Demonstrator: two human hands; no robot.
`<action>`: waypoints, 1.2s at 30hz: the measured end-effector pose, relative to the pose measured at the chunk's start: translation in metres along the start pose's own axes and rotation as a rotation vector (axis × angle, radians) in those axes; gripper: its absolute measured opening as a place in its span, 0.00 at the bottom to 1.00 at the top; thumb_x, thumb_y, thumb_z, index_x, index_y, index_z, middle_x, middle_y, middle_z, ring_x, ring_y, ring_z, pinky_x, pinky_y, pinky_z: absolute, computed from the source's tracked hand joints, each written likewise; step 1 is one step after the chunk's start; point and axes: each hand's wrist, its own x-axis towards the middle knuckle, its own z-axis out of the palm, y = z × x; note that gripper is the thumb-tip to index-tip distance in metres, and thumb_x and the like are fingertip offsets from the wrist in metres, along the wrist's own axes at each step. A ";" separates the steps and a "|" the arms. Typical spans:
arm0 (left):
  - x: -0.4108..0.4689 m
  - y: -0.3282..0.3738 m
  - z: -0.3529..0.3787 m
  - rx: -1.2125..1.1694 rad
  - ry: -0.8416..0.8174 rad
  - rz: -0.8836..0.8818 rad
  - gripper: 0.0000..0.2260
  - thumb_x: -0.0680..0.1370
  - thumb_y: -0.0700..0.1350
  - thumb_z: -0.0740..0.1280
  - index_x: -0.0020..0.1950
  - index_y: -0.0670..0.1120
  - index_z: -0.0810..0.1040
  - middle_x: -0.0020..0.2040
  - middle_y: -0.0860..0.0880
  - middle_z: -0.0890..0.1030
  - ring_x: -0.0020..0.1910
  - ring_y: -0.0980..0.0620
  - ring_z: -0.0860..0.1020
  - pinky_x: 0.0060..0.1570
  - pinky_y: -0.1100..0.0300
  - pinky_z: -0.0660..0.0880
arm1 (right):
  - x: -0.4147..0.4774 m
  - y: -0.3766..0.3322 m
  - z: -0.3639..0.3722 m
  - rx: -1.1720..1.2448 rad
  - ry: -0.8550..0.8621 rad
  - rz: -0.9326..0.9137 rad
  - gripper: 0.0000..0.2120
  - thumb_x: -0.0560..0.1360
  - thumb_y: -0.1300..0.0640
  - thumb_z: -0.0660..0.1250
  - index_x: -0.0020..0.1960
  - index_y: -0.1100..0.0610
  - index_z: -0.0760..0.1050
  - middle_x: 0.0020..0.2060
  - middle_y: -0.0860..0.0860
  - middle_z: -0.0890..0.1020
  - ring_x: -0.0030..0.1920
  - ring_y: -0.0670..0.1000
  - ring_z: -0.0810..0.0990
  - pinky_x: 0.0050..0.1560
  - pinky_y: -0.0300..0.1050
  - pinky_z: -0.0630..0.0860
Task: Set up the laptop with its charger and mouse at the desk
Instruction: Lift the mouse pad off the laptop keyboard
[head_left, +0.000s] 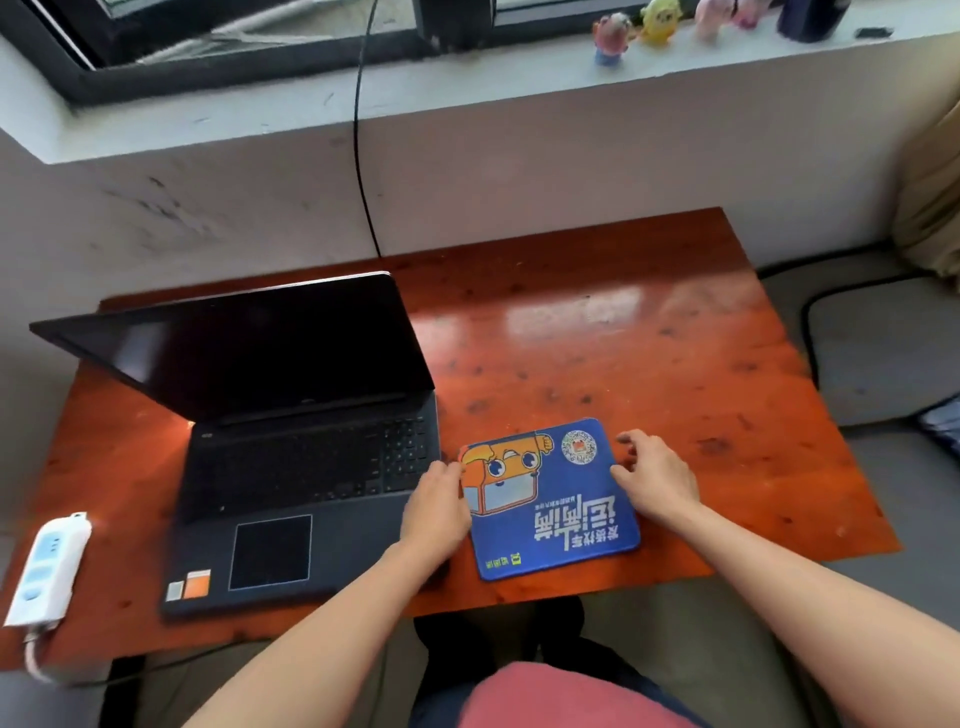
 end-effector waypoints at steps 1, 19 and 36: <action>-0.003 -0.001 0.001 0.112 -0.013 0.066 0.16 0.77 0.48 0.64 0.64 0.49 0.72 0.60 0.48 0.74 0.60 0.48 0.72 0.57 0.53 0.73 | 0.001 0.001 0.000 -0.023 -0.008 -0.006 0.22 0.73 0.47 0.68 0.66 0.48 0.69 0.59 0.51 0.78 0.56 0.56 0.79 0.51 0.49 0.75; -0.026 -0.031 0.045 0.665 -0.202 0.194 0.39 0.74 0.58 0.67 0.78 0.48 0.51 0.79 0.40 0.47 0.77 0.41 0.40 0.74 0.45 0.40 | -0.002 0.005 0.025 0.291 -0.050 0.187 0.03 0.71 0.60 0.69 0.43 0.54 0.81 0.46 0.54 0.85 0.49 0.57 0.82 0.50 0.47 0.77; -0.031 -0.039 0.046 0.581 -0.153 0.251 0.34 0.77 0.57 0.64 0.78 0.50 0.52 0.79 0.43 0.47 0.78 0.43 0.41 0.74 0.48 0.42 | 0.009 -0.004 0.010 0.080 -0.089 0.228 0.07 0.71 0.48 0.72 0.39 0.51 0.80 0.48 0.52 0.84 0.50 0.57 0.81 0.48 0.47 0.76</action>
